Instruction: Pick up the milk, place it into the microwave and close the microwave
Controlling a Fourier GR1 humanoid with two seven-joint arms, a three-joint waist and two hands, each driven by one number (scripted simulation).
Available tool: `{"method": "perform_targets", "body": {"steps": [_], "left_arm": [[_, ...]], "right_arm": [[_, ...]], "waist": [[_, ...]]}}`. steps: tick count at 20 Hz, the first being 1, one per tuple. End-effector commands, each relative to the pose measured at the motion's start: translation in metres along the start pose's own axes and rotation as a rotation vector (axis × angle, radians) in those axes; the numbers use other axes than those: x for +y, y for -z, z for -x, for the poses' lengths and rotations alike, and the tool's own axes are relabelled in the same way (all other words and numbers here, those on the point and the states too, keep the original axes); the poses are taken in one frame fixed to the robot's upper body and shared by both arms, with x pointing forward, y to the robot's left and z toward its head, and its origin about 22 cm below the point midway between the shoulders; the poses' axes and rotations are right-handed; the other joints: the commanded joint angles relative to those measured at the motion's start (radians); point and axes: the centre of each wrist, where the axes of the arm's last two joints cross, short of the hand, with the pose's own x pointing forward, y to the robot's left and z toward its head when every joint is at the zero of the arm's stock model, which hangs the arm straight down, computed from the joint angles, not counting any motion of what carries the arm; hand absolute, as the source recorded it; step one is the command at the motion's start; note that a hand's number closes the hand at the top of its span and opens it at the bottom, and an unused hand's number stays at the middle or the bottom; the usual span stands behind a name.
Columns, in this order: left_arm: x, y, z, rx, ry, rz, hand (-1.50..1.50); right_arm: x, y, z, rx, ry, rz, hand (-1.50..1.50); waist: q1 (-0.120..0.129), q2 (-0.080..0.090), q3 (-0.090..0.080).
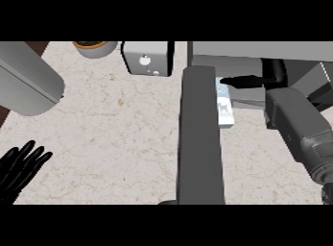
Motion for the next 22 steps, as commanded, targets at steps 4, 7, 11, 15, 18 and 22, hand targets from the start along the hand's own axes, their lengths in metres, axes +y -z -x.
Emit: {"method": "perform_targets", "body": {"steps": [4,7,11,15,18,22], "left_arm": [[-0.007,0.014,0.019,0.082,-0.009,0.131,-1.5],[-0.011,0.022,0.03,0.118,-0.008,0.167,-1.5],[-0.021,0.043,0.043,0.11,0.015,0.164,-1.5],[-0.025,0.052,0.057,0.123,0.036,0.205,-1.5],[-0.025,0.053,0.062,0.124,0.051,0.185,1.5],[-0.044,0.075,0.065,0.147,0.088,0.206,1.5]], "right_arm": [[0.024,-0.024,0.02,0.022,0.288,-0.086,-1.5],[0.029,-0.069,0.056,0.04,0.372,-0.122,-1.5],[0.049,-0.088,0.064,0.039,0.424,-0.153,-1.5],[0.047,-0.139,0.094,0.085,0.418,-0.158,-1.5],[0.06,-0.175,0.107,0.138,0.366,-0.141,-1.5],[0.036,-0.198,0.117,0.165,0.328,-0.128,-1.5]], "waist": [[-0.041,-0.022,-0.002],[-0.063,-0.029,-0.003],[-0.077,-0.038,-0.004],[-0.093,-0.043,-0.005],[-0.109,-0.05,-0.007],[-0.123,-0.054,-0.008]]}}
